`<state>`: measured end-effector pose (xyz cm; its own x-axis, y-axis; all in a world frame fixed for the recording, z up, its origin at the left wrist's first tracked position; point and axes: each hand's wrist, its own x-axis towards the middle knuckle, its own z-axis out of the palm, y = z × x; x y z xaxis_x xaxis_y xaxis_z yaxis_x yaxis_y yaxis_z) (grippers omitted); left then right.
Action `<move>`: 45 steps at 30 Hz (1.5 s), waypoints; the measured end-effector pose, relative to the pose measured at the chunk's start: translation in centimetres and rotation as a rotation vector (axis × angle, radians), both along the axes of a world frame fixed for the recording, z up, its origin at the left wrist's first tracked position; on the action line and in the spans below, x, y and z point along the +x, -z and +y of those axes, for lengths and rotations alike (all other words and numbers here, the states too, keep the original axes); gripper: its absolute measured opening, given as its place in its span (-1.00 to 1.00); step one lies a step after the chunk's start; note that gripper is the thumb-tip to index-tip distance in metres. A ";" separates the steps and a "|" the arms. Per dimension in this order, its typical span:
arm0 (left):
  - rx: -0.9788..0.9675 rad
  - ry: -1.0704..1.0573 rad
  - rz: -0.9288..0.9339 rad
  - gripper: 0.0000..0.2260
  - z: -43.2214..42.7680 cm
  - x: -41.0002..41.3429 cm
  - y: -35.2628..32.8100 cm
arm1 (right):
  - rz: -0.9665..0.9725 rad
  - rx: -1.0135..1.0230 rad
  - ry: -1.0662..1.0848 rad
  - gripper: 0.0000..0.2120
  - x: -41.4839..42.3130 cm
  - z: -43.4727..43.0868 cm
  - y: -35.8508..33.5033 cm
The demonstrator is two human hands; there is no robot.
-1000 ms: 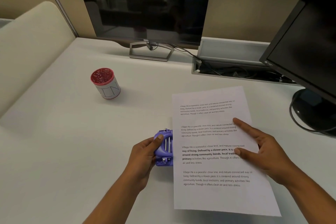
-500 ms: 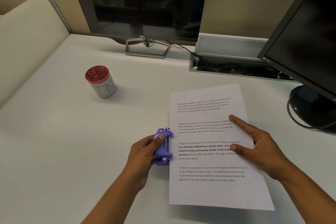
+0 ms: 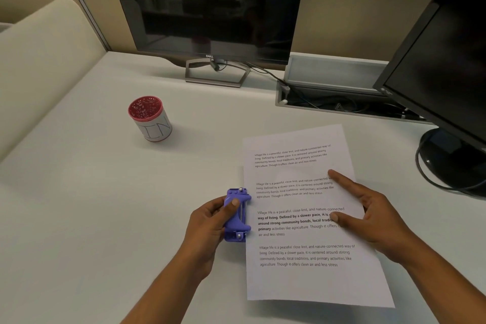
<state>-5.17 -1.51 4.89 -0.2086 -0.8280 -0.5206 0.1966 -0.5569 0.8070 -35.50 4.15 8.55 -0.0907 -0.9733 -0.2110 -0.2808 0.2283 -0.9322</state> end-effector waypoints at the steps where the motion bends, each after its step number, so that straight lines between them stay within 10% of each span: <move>1: 0.001 -0.002 -0.003 -0.64 0.0 0.0 -0.1 | 0.003 -0.001 -0.002 -0.28 0.1 0.0 0.0; 45: 0.006 -0.071 0.012 -0.63 -0.4 -0.4 -0.5 | 0.003 -0.050 -0.027 -0.29 0.0 -0.3 0.2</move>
